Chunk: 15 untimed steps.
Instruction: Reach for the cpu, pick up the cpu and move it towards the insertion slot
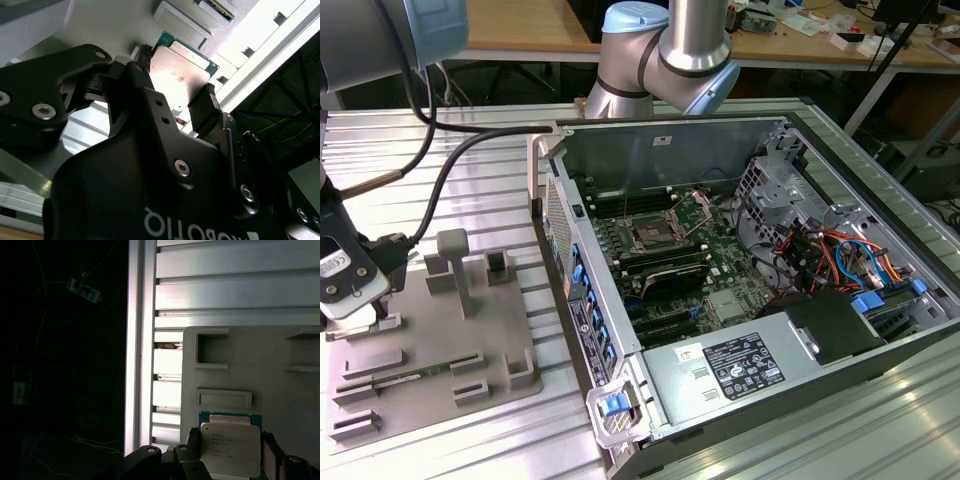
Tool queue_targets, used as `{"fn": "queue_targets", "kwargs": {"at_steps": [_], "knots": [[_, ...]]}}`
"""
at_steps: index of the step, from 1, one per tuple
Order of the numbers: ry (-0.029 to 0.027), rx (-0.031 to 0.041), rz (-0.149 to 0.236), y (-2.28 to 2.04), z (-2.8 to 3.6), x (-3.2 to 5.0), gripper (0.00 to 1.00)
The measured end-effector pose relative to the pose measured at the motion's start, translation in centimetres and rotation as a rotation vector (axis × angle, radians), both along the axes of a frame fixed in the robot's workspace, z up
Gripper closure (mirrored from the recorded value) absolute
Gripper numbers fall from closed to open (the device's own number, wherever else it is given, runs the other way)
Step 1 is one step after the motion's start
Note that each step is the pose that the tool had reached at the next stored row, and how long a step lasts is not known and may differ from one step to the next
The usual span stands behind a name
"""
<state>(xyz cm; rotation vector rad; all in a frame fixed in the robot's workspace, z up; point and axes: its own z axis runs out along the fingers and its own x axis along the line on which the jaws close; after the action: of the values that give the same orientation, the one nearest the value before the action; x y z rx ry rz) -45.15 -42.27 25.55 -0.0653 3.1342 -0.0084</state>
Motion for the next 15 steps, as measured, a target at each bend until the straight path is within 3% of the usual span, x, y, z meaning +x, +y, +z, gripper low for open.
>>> {"fn": "queue_targets", "kwargs": {"at_steps": [15], "knots": [[0.0000,-0.0001,0.000,0.00,0.57,0.00,0.45]]}}
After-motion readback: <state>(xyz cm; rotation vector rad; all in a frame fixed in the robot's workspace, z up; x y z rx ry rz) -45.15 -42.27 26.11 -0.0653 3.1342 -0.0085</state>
